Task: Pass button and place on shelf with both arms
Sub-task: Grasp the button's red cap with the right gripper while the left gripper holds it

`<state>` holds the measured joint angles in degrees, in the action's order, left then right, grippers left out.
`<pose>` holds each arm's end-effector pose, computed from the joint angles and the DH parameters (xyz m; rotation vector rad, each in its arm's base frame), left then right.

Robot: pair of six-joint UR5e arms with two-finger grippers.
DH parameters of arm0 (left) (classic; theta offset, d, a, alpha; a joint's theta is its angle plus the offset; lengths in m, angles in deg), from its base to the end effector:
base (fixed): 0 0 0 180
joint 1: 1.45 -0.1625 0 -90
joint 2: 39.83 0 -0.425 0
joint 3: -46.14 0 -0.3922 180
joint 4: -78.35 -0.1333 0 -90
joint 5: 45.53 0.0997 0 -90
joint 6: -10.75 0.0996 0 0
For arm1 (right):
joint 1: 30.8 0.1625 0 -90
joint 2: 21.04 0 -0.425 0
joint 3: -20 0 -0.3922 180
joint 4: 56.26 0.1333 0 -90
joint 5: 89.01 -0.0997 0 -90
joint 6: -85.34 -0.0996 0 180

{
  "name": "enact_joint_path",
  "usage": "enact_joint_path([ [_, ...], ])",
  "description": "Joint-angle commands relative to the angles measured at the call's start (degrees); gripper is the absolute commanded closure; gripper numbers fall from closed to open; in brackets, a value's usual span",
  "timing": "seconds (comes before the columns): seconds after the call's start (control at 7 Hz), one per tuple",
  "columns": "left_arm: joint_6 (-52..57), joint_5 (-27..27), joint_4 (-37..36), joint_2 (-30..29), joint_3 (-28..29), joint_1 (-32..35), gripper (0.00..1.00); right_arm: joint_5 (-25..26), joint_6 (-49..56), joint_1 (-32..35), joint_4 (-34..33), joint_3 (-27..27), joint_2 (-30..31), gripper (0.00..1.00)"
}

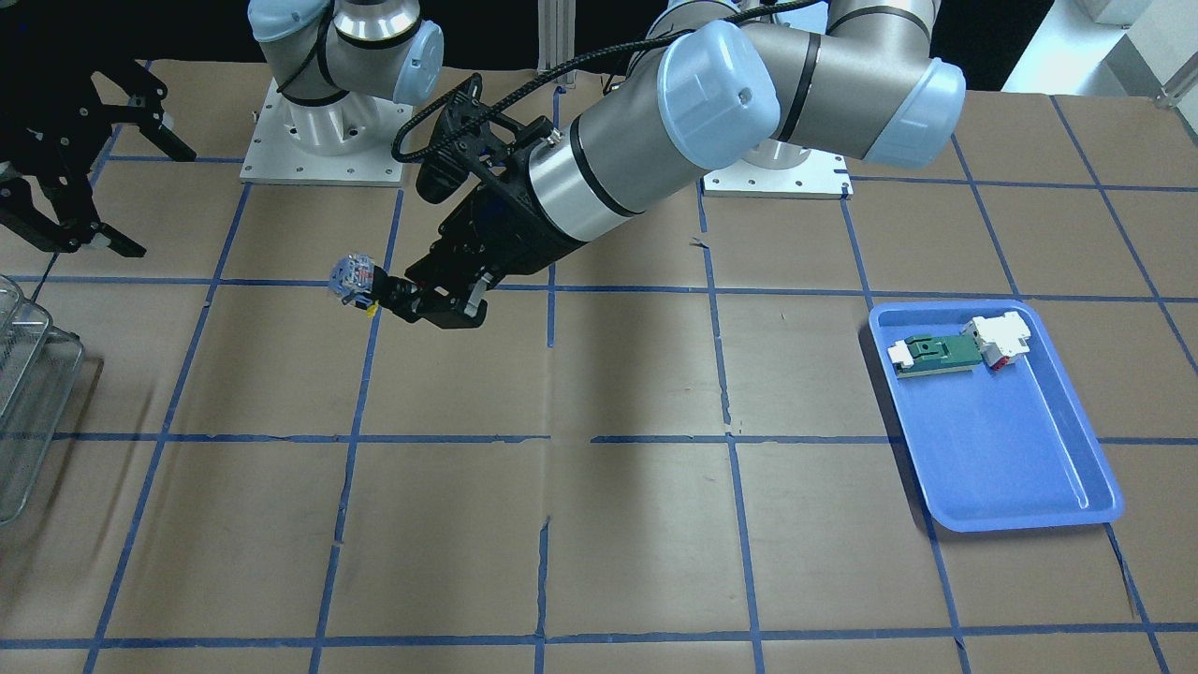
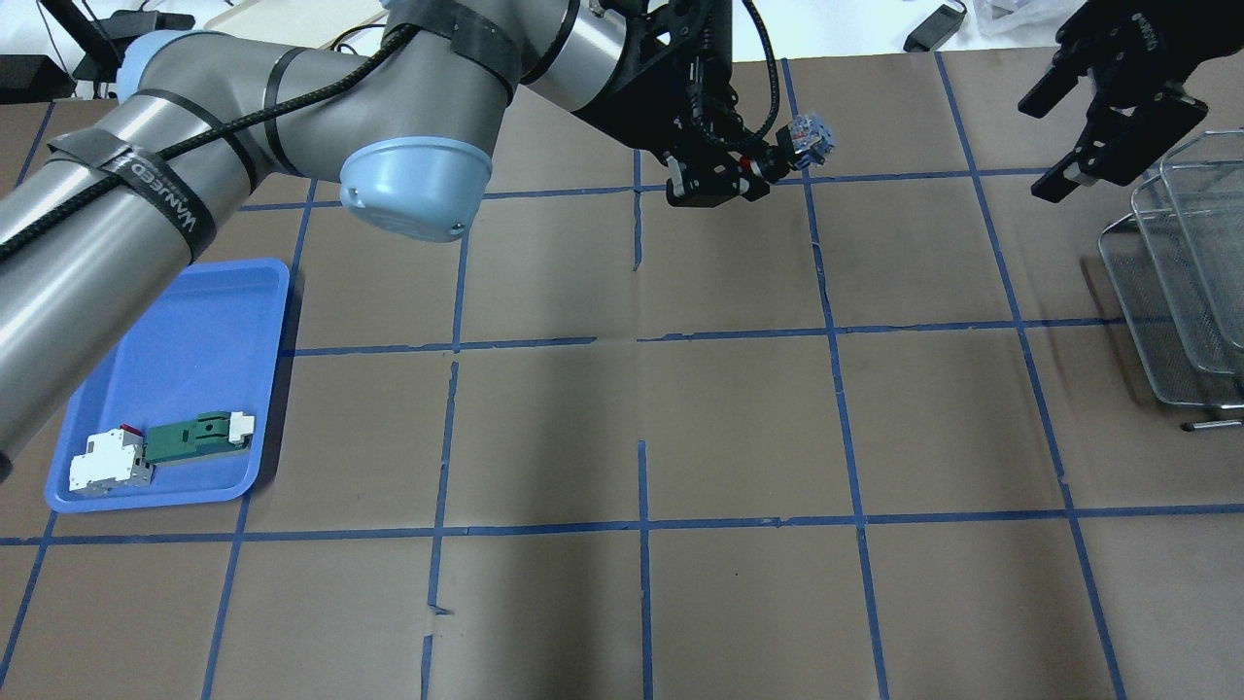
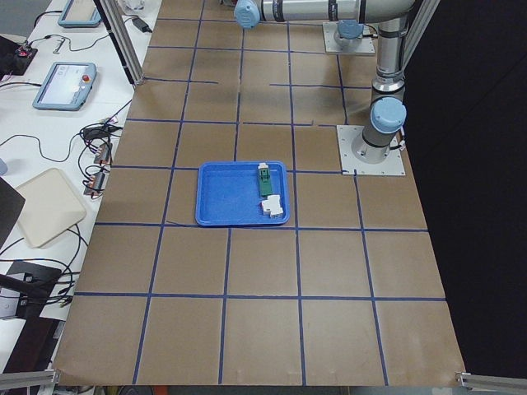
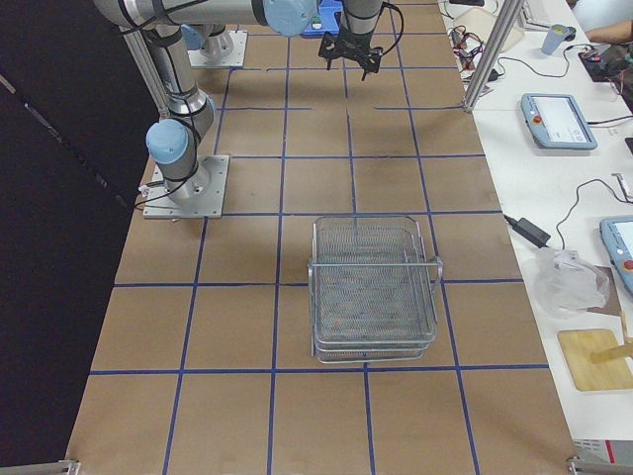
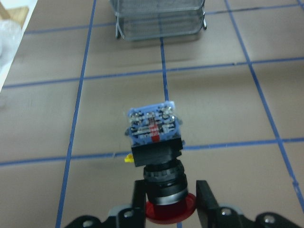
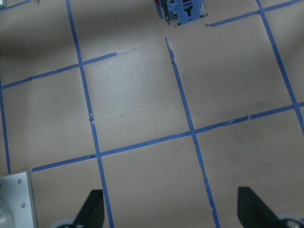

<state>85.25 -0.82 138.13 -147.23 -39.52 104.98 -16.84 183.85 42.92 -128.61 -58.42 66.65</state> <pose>-0.3726 -0.5418 0.4419 -1.8654 -1.6177 0.8240 0.0201 -0.5153 0.5420 -1.8430 2.1611 -0.2632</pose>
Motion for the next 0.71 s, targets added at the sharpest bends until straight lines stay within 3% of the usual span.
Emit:
enact_joint_path([
  [0.0,-0.23,-4.36,-2.4,-0.44,-0.46,2.54,1.0,-4.13,7.29,0.28,1.42,-0.06,0.64,0.0],
  [0.14,-0.23,-5.67,-2.48,-1.22,0.23,3.43,1.0,-8.41,10.44,0.02,1.6,0.02,0.38,0.0],
  [0.57,-0.76,-5.95,-2.57,-1.4,1.03,5.19,1.0,-8.8,10.22,0.63,1.42,-0.15,0.91,0.0],
])
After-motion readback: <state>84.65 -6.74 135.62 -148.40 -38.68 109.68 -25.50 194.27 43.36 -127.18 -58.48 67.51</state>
